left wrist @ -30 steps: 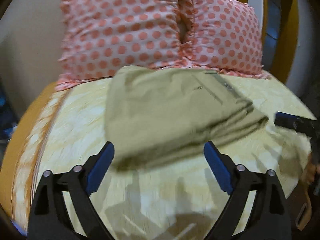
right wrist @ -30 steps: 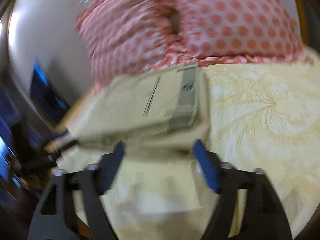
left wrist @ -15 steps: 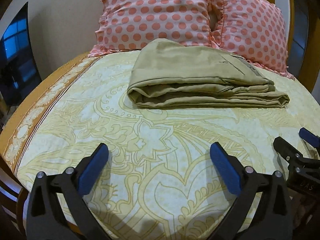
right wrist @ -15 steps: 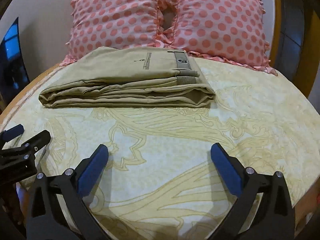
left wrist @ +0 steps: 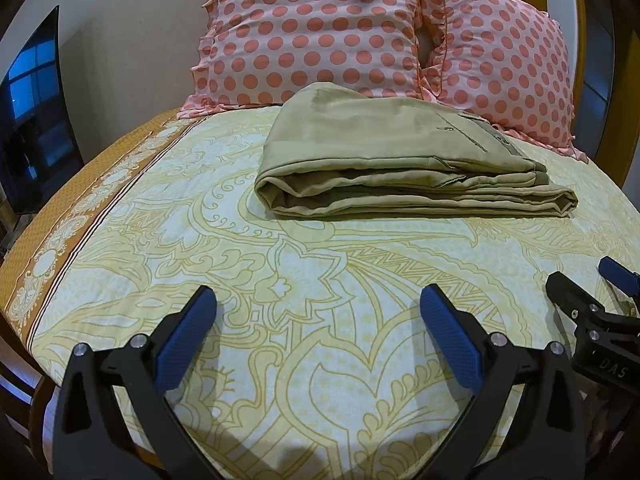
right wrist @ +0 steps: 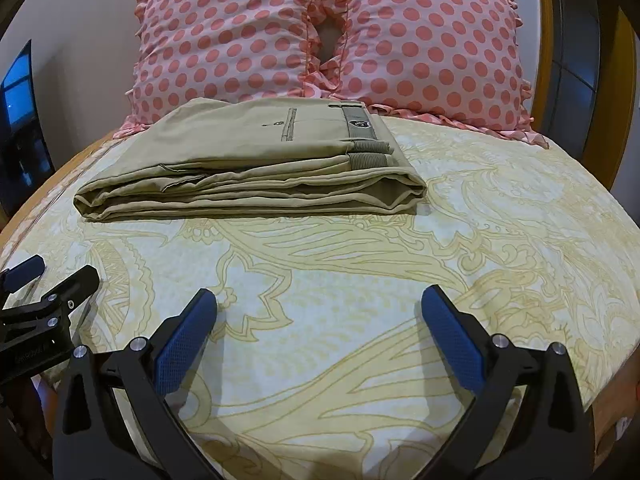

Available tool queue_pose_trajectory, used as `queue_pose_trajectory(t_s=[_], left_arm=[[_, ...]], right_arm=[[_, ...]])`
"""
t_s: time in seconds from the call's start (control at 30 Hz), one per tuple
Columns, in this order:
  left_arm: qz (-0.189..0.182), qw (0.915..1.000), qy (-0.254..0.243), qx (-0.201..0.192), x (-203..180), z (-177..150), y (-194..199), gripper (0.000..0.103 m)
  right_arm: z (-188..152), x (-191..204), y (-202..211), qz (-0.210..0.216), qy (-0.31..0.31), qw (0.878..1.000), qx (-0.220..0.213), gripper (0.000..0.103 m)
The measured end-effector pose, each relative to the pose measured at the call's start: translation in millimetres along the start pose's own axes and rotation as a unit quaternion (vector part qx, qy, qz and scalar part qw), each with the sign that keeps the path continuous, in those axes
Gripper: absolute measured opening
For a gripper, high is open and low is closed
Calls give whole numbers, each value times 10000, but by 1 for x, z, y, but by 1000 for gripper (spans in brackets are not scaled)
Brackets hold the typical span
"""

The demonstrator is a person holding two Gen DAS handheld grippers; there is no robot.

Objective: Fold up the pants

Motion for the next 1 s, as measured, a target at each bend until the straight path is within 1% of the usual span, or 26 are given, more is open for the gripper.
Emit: queue_pose_trajectory(t_s=[1.0], left_arm=[[-3, 10000, 19, -33, -1, 1, 0, 101]], right_arm=[[1, 1, 1, -15, 1, 10000, -82, 102]])
Point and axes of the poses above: each gripper's, at about its wrist camera, not at the fingertips, and y roughly against the way its jaws point, x to its left, z to its top, the point moved 5 cm from there along -y, roughly the way its jaws point, and after that the axes turned 7 degrees about y, right-handed, at the moved point
